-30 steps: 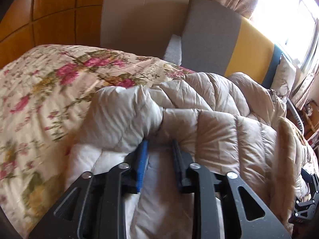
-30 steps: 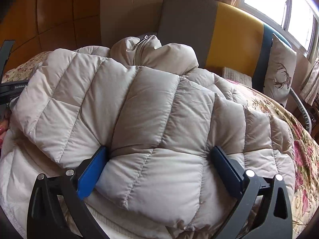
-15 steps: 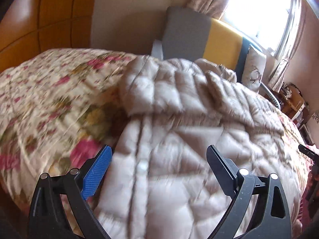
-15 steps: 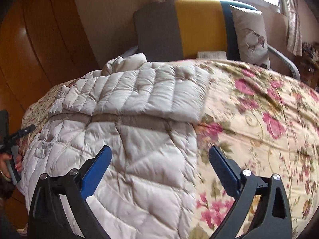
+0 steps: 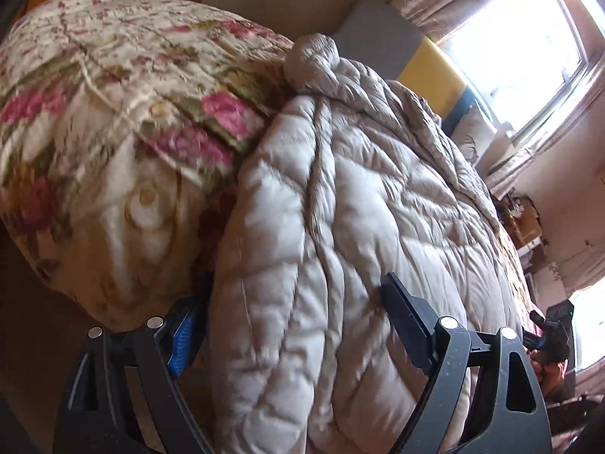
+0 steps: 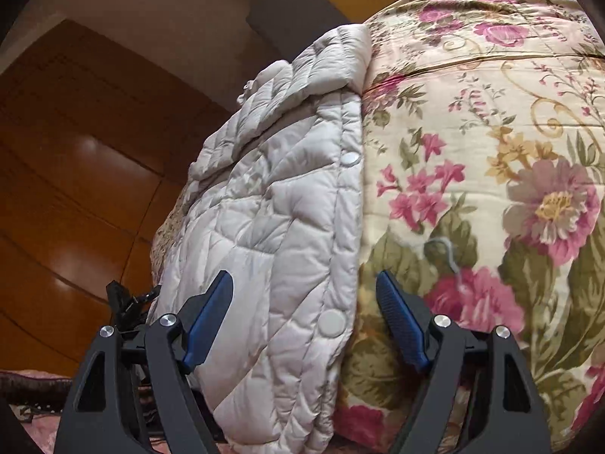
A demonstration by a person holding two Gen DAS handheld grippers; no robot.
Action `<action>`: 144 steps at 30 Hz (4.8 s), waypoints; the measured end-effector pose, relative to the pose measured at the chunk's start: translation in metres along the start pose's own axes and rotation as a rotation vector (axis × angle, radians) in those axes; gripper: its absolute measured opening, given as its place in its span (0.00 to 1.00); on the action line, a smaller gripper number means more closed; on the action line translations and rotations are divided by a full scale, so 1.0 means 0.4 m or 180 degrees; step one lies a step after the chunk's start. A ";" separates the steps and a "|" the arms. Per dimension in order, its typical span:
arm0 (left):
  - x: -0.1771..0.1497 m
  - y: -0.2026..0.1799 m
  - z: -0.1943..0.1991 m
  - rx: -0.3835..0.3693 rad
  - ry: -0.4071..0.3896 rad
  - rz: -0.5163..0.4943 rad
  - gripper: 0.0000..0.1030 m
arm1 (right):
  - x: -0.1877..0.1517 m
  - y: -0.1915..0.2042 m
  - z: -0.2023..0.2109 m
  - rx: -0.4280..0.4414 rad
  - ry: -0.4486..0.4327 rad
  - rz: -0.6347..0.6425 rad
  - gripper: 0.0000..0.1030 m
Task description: Fold large clothes
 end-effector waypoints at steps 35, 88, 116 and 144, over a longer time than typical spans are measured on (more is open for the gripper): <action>0.011 -0.229 0.305 -0.1480 -0.1141 -0.0013 0.13 | -0.054 0.147 0.159 0.1613 -0.0075 0.0186 0.19; 0.267 -0.184 0.030 -0.0914 -0.0837 0.0734 0.55 | 0.264 0.054 0.008 0.1507 -0.0585 -0.0938 0.36; 0.327 -0.425 -0.231 0.0492 0.0137 -0.0914 0.77 | 0.179 0.380 -0.283 -0.1461 -0.0249 0.1334 0.65; 0.419 -0.395 -0.385 0.0868 0.0126 -0.1209 0.00 | 0.277 0.346 -0.432 -0.1586 -0.0533 0.1754 0.00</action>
Point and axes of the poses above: each gripper's, at about its wrist camera, not at the fingertips, and z roughly against the way its jaws point, y to its left, x to its top, the point moved 1 cm from there along -z, roughly the way its jaws point, and after that the axes turned 14 degrees about -z, right-handed, at the moved point
